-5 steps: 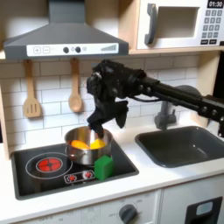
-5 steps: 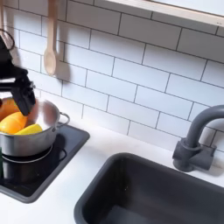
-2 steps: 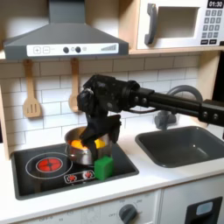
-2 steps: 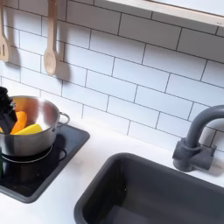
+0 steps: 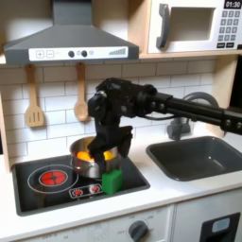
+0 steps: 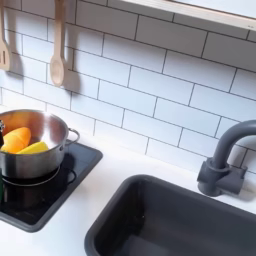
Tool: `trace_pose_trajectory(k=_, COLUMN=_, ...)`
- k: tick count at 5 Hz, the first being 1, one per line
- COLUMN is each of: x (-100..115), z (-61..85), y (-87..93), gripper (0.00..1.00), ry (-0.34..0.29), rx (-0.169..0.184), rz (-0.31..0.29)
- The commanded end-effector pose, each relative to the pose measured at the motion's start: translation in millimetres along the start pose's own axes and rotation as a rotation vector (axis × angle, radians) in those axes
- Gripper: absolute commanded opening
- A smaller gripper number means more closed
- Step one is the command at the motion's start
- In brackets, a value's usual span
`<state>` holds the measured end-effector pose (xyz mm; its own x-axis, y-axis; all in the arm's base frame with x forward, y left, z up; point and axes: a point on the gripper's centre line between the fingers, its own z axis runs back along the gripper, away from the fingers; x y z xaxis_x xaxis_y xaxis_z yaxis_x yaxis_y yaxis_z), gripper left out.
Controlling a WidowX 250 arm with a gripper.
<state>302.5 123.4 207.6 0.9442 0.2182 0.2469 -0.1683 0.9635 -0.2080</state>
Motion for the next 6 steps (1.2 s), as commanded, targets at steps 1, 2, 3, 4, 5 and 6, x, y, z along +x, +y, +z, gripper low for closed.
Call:
trace_pose_trajectory(k=1, x=-11, z=-11.2, y=-16.5, gripper=1.00, ry=0.033, rx=0.028, rz=-0.018)
trace_pose_trajectory(k=2, x=-20, z=-22.7, y=-12.6, gripper=1.00, ry=0.057, rx=0.031, rz=-0.002)
trace_pose_trajectory(k=3, x=-23, z=-25.0, y=-8.3, gripper=1.00, ry=0.062, rx=0.023, rz=0.010)
trace_pose_trajectory(k=4, x=-19, z=-20.9, y=-8.6, gripper=1.00, ry=0.057, rx=0.030, rz=-0.006)
trace_pose_trajectory(k=5, x=-24, z=-19.7, y=-1.4, gripper=1.00, ry=0.063, rx=0.028, rz=0.013)
trace_pose_trajectory(k=6, x=-24, z=-16.7, y=4.0, gripper=1.00, ry=0.060, rx=0.025, rz=0.026)
